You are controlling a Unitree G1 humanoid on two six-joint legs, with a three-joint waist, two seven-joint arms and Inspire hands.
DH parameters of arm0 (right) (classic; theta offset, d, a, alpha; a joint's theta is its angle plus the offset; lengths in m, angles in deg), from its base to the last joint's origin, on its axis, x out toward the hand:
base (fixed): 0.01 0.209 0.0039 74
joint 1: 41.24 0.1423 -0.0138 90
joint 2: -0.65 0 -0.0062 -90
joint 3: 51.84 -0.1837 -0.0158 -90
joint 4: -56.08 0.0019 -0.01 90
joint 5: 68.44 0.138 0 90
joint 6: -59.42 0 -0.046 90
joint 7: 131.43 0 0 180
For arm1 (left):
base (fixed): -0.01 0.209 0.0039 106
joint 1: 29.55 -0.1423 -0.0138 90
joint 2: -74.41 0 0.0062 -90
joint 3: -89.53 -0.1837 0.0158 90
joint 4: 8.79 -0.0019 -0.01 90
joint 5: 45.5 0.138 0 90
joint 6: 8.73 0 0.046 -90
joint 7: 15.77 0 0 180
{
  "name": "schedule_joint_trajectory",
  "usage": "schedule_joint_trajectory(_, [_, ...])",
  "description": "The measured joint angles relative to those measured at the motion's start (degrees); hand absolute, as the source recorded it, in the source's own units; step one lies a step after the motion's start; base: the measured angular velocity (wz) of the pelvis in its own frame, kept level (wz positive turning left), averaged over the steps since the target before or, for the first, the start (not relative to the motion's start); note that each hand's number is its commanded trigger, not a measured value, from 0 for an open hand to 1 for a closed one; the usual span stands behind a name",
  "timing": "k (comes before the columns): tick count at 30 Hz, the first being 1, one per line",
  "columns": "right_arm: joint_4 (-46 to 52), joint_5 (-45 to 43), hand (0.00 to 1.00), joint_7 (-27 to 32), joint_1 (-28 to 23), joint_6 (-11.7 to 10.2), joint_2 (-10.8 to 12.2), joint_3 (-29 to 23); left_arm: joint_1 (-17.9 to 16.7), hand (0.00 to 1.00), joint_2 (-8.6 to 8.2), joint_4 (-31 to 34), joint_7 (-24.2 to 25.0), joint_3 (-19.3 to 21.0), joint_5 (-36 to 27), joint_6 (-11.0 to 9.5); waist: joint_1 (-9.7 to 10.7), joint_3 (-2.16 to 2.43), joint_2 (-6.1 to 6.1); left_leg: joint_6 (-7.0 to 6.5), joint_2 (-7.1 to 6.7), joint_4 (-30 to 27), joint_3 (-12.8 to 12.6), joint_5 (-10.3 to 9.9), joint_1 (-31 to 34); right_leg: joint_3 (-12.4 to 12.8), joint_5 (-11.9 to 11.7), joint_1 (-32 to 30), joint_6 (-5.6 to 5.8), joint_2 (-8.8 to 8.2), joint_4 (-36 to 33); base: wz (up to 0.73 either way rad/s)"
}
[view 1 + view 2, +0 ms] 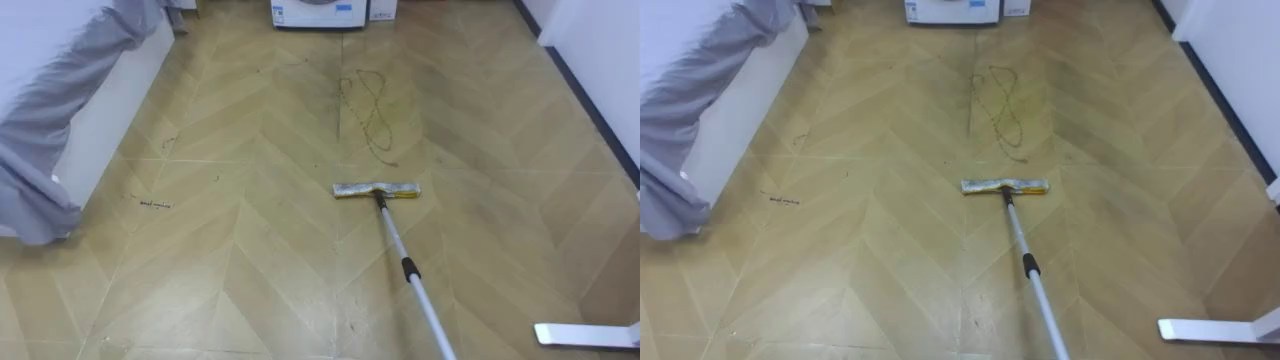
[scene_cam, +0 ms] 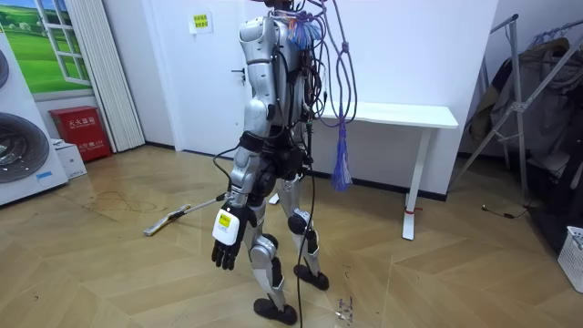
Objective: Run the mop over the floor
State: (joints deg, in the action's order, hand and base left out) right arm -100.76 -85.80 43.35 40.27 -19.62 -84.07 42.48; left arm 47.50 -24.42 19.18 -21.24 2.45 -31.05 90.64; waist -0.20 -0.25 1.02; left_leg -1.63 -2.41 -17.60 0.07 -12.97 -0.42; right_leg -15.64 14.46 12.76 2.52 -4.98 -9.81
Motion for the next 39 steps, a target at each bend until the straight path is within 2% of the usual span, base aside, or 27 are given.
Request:
schedule_joint_trajectory(17, [-0.89,0.08,1.0,0.05,0.68,-0.08,-0.03,0.01,0.0,0.0,0.12,-0.43,1.08,-0.99,1.4,0.41,-0.01,-0.01,-0.18,0.0,-0.02,-0.09,0.13,0.0,0.19,0.03,0.0,-0.19,0.0,0.0,0.0,0.0])
schedule_joint_trajectory(25, [-0.84,0.22,1.0,0.43,1.22,-0.14,-0.03,0.02,0.7,0.0,0.15,-0.72,0.93,-1.15,1.44,-0.12,-0.03,-0.09,-0.31,-0.06,0.25,-1.63,0.15,-0.01,4.13,-0.02,-0.01,-4.08,-0.01,0.1,-1.45,0.0])
schedule_joint_trajectory(28, [-2.23,0.09,1.0,1.57,3.38,-0.19,-0.01,-1.04,2.62,0.0,0.01,-2.22,0.5,-1.08,1.43,-0.56,0.06,0.03,-0.94,-0.04,0.76,-3.15,0.31,0.07,8.08,-0.08,-0.01,-8.17,-0.05,0.39,-3.53,0.0])
schedule_joint_trajectory(30, [-2.77,0.13,1.0,2.7,4.24,-0.2,-0.05,-1.08,3.96,0.0,-0.07,-2.23,0.45,-1.12,1.41,-0.83,0.03,-0.12,-1.41,-0.12,0.9,-4.35,0.61,0.12,10.67,-0.17,0.03,-10.52,-0.1,0.48,-4.5,0.07])
schedule_joint_trajectory(31, [-3.31,0.39,1.0,3.53,5.16,-0.26,-0.09,-1.08,5.01,0.0,-0.08,-2.43,0.18,-1.12,1.42,-1.1,0.02,-0.04,-1.72,-0.23,0.95,-5.04,0.73,0.23,12.44,-0.17,0.05,-12.41,-0.15,0.46,-5.42,0.05])
schedule_joint_trajectory(33, [-4.15,1.07,1.0,4.87,6.21,-0.88,-0.1,-1.08,6.09,0.0,-0.08,-3.11,-1.04,-1.12,1.37,-1.62,-0.04,-0.22,-2.05,-0.43,0.9,-5.65,0.75,0.52,15.0,-0.12,0.15,-15.36,-0.31,0.21,-6.84,0.0])
schedule_joint_trajectory(34, [-4.58,1.47,1.0,5.71,6.72,-1.24,-0.09,-1.06,7.22,0.0,-0.09,-3.9,-1.82,-1.17,1.37,-2.13,-0.06,-0.48,-2.49,-0.59,0.87,-6.12,0.74,0.64,16.43,-0.06,0.23,-17.15,-0.36,0.02,-8.0,0.0])
schedule_joint_trajectory(36, [-4.97,2.07,1.0,6.67,6.95,-1.5,0.01,-1.06,8.02,0.0,-0.14,-4.45,-3.06,-1.12,1.35,-2.51,-0.1,-0.49,-2.79,-0.77,0.82,-6.68,0.64,0.89,18.86,0.42,0.35,-20.03,-0.43,-0.2,-9.6,-0.05])
schedule_joint_trajectory(37, [-5.01,2.96,1.0,7.34,7.0,-1.59,0.07,-0.91,8.27,0.0,-0.09,-4.48,-3.84,-1.15,1.15,-3.07,-0.11,-0.54,-2.81,-0.8,0.8,-7.55,0.64,0.89,20.71,1.36,0.96,-22.61,-0.4,-0.4,-11.78,-0.07])
schedule_joint_trajectory(39, [-5.7,4.84,1.0,8.26,6.99,-1.67,0.15,-0.46,8.5,0.0,-0.07,-4.47,-4.66,-1.22,-0.11,-3.56,0.0,-0.57,-2.67,-0.85,0.49,-9.03,0.52,0.86,23.31,1.56,2.18,-26.37,-0.57,-1.2,-15.63,-0.02])
